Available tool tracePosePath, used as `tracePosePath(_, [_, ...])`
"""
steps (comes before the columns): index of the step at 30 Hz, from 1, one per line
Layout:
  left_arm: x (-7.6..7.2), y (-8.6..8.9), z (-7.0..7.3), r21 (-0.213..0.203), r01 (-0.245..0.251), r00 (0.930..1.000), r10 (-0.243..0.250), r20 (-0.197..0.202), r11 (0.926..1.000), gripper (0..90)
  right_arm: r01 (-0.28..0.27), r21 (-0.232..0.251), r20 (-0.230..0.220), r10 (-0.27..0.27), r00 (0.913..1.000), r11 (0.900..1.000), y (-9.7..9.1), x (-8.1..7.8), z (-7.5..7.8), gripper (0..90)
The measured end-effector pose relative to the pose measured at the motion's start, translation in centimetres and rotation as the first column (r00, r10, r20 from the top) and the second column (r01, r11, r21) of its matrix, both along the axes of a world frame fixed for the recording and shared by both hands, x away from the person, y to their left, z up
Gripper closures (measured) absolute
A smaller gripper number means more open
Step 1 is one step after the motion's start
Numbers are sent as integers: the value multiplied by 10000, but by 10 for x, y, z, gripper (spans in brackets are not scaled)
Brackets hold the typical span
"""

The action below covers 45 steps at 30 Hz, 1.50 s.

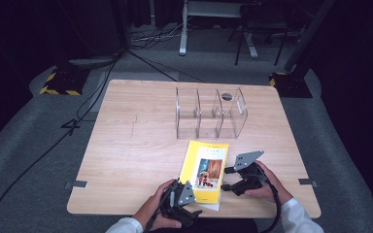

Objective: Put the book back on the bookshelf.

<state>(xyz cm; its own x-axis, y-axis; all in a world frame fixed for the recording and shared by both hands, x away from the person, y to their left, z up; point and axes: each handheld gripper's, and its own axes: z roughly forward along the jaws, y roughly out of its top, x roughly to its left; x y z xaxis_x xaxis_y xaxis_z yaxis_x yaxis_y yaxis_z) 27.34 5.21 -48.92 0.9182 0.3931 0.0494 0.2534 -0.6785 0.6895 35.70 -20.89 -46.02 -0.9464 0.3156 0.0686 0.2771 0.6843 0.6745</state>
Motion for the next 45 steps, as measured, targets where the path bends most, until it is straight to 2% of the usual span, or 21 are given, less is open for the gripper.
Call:
tracePosePath(2, [-2,-4,-1,147,-52,9998,49,196,9999,158,111,175,61,-112,9999,9998,2,-1,2,349])
tracePosePath(11, [-4,-17,-1,118,-491,9969,483,625,9987,157,497,749,293,-520,9982,9959,9,-3,11,350])
tracePosePath(13, [-4,-21,0,189,-592,9950,575,821,9981,159,582,891,305,-612,9977,9943,10,-3,13,350])
tracePosePath(16, [-5,-23,0,130,-761,9928,746,935,9970,185,620,982,345,-656,9972,9932,13,-3,15,350])
tracePosePath(17, [-5,-24,0,116,-877,9902,859,1101,9961,227,698,1074,374,-741,9965,9918,15,-3,16,350])
tracePosePath(18, [-5,-24,0,60,-1021,9870,1006,1255,9948,227,698,1074,374,-741,9965,9918,15,-3,16,350])
tracePosePath(21, [-3,-20,4,-102,-1344,9793,1344,1512,9909,365,773,1236,351,-822,9960,9893,17,-3,17,350])
tracePosePath(22, [-1,-18,5,-240,-1359,9796,1379,1463,9904,450,783,1274,336,-832,9960,9887,17,-3,17,349])
tracePosePath(24, [-1,-13,8,-428,-1223,9813,1273,1442,9916,490,846,1416,323,-901,9954,9863,17,-2,17,349])
tracePosePath(27, [-5,-8,14,-317,-1008,9771,1049,1850,9944,619,980,1599,267,-1036,9943,9822,15,0,18,347])
tracePosePath(28, [-5,-5,16,-437,-960,9765,1026,1897,9944,653,1010,1646,244,-1065,9940,9812,14,0,18,341])
tracePosePath(30, [-4,1,20,-580,-874,9787,966,1813,9945,713,1000,1738,192,-1049,9943,9797,12,0,19,333])
tracePosePath(33, [-4,6,23,-558,-845,9790,933,1814,9949,757,804,1752,214,-854,9961,9812,8,-1,20,334])
tracePosePath(35, [-4,13,23,-367,-831,9773,886,1923,9959,778,543,1675,291,-600,9978,9844,5,-3,20,335])
tracePosePath(38, [-3,25,22,-226,-792,9789,821,1872,9966,799,29,1631,696,-144,9975,9866,1,-10,25,337])
tracePosePath(40, [-3,34,21,-199,-749,9817,772,1742,9970,800,-243,1744,951,78,9954,9844,1,-15,30,337])
tracePosePath(43, [0,44,21,-205,-537,9851,563,1627,9983,798,-682,1950,1549,379,9872,9784,7,-21,39,332])
tracePosePath(45, [2,47,21,-99,-346,9876,357,1529,9994,794,-1070,2070,1655,730,9835,9725,15,-22,40,329])
